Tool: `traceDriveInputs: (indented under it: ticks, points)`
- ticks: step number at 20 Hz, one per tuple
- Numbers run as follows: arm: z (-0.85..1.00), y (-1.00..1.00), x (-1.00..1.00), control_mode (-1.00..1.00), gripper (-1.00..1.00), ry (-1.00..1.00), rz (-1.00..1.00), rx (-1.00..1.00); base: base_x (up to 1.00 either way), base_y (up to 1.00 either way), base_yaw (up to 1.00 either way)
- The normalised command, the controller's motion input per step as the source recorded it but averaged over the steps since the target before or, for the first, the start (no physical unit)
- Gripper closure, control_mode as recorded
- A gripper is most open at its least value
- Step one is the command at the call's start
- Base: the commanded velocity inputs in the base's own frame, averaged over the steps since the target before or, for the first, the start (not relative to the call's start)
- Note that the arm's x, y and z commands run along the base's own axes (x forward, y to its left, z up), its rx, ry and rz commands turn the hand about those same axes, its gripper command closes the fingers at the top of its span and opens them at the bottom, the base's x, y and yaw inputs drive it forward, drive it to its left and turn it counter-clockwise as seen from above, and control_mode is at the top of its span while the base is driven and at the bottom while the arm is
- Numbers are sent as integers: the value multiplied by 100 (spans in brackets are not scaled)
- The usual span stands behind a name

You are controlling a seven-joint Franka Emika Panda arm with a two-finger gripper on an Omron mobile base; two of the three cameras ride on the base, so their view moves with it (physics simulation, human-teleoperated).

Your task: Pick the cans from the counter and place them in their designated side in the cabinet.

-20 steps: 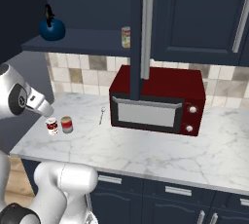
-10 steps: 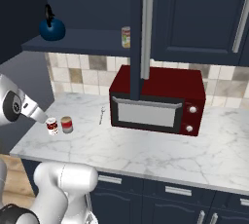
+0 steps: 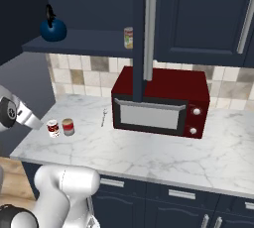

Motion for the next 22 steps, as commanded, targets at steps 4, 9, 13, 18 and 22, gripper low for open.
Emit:
traceDriveInputs:
  ticks: [4,9,13,18,22]
  points:
    - [-10,13,6,-100,-100,-3,-8,0,0,0,0]
    - [-10,13,11,-100,-100,-2,-8,0,0,0,0]
    - [-11,16,12,-100,-100,-3,-9,0,0,0,0]
    - [-8,15,12,-100,-100,-3,-9,0,0,0,0]
    - [-4,13,11,-100,-100,-3,-10,0,0,0,0]
